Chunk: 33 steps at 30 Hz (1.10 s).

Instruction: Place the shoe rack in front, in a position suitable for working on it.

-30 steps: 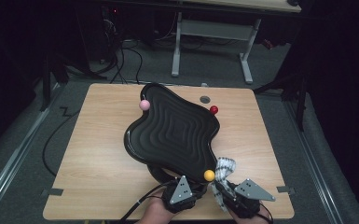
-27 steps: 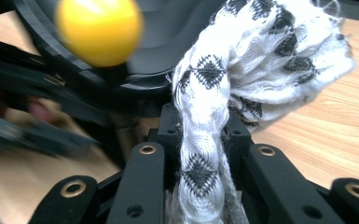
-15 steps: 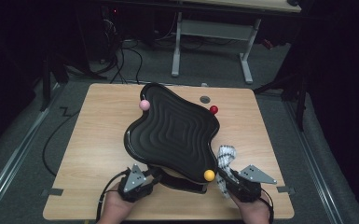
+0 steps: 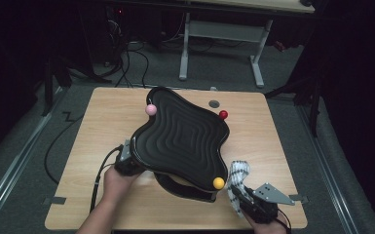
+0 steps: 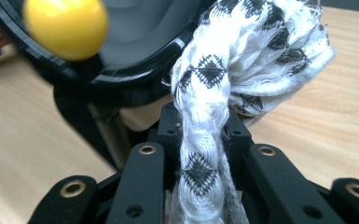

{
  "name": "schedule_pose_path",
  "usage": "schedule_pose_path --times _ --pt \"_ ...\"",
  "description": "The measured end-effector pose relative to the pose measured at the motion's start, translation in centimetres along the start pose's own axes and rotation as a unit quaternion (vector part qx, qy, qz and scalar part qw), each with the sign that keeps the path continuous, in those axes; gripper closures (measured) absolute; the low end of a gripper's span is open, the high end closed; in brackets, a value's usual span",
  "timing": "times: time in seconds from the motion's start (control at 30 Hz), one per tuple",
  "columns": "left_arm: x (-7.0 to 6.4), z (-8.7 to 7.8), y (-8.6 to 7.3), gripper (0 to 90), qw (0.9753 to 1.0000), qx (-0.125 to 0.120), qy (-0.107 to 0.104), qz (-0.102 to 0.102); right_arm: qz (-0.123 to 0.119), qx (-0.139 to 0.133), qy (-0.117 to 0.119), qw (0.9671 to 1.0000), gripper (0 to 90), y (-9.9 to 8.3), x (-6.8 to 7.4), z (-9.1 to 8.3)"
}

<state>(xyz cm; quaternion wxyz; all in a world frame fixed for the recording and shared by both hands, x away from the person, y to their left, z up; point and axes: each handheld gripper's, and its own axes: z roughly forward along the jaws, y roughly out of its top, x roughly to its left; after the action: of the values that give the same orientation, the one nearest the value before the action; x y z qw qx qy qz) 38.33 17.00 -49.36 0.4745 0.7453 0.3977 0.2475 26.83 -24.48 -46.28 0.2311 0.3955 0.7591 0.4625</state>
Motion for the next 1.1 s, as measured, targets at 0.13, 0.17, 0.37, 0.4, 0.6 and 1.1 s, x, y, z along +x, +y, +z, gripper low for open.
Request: schedule_pose_path --times 0.13,0.17,0.37,0.4,0.6,1.1 --pt "0.3 1.8 0.9 49.0 0.9998 0.005 -0.016 0.003 -0.008 0.005 0.012 0.9999 75.0 -0.2 1.2 -0.5" --pt "0.2 2.2 1.0 49.8 0.9998 0.004 -0.018 0.006 -0.014 0.006 0.015 0.9998 75.0 -0.2 1.6 -0.6" --pt "-0.2 3.3 1.5 69.9 0.9995 0.017 -0.026 -0.002 -0.03 0.007 0.042 0.9986 75.1 0.0 3.3 -0.6" --pt "-0.4 3.1 1.5 73.9 0.9997 0.02 -0.011 -0.003 -0.03 0.003 0.048 0.9984 75.0 0.1 3.8 -0.4" --pt "-1.2 0.9 0.3 74.8 0.9997 0.022 0.003 0.01 -0.01 0.0 0.039 0.9992 75.0 0.1 2.9 0.0" --pt "-4.1 -3.0 -2.0 74.3 0.9991 0.016 0.034 0.019 -0.036 -0.01 0.079 0.9962 75.8 1.2 4.2 1.6"
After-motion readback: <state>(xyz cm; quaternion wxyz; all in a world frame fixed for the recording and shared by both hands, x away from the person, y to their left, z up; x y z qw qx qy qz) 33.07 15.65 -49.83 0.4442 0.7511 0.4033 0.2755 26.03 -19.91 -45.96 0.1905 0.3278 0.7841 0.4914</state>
